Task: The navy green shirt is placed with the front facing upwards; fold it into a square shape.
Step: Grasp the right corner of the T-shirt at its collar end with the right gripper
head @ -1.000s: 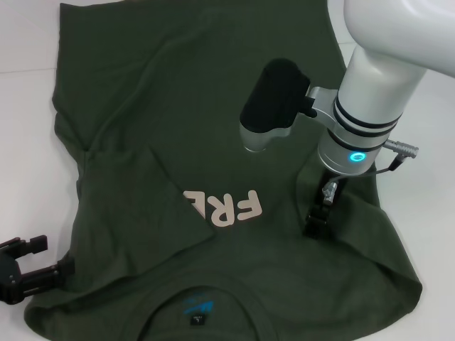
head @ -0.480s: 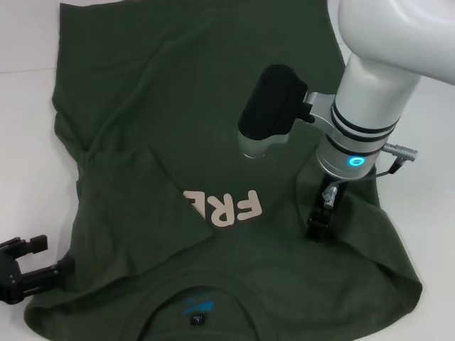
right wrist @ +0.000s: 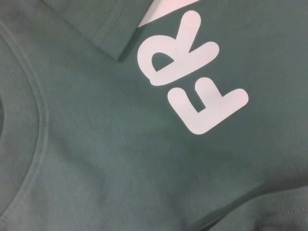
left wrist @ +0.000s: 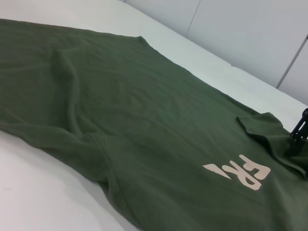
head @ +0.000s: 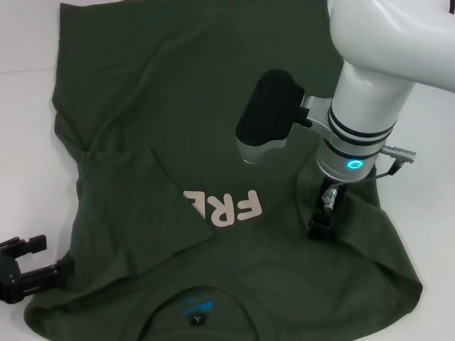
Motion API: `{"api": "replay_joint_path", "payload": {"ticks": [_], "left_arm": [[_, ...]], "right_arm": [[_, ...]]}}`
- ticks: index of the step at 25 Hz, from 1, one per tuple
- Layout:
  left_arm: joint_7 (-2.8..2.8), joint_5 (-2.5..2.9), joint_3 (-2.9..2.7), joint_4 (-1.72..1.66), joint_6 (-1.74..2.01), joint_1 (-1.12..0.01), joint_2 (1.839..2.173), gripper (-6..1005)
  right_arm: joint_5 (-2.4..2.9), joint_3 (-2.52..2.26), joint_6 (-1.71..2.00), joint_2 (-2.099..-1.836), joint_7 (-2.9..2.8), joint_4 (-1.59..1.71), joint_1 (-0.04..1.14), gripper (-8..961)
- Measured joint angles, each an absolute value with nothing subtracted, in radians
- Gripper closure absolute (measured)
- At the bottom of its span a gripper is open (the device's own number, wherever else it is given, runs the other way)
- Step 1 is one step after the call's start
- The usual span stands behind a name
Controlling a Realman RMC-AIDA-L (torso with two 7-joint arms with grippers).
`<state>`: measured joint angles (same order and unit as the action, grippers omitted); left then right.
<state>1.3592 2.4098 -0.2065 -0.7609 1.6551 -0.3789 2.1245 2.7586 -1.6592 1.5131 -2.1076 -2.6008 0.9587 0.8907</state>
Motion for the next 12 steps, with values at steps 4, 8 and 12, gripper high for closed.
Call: {"api": "replay_joint_path", "payload": {"ticks": [4, 8, 12], "left_arm": [[1.359, 2.410, -0.207, -0.761, 1.654, -0.379, 2.125, 185], [1.359, 2.410, -0.207, -0.761, 1.654, -0.379, 2.125, 185], [1.359, 2.410, -0.209, -0.761, 1.654, -0.379, 2.125, 185]], "right_arm": [[2.760, -1.663, 1.513, -2.108, -2.606, 0.959, 0.892, 356], [2.760, -1.681, 1.510, -2.108, -2.615, 0.959, 0.895, 398], [2.759, -1.700, 1.506, -2.110, -2.623, 0.959, 0.901, 394]]}}
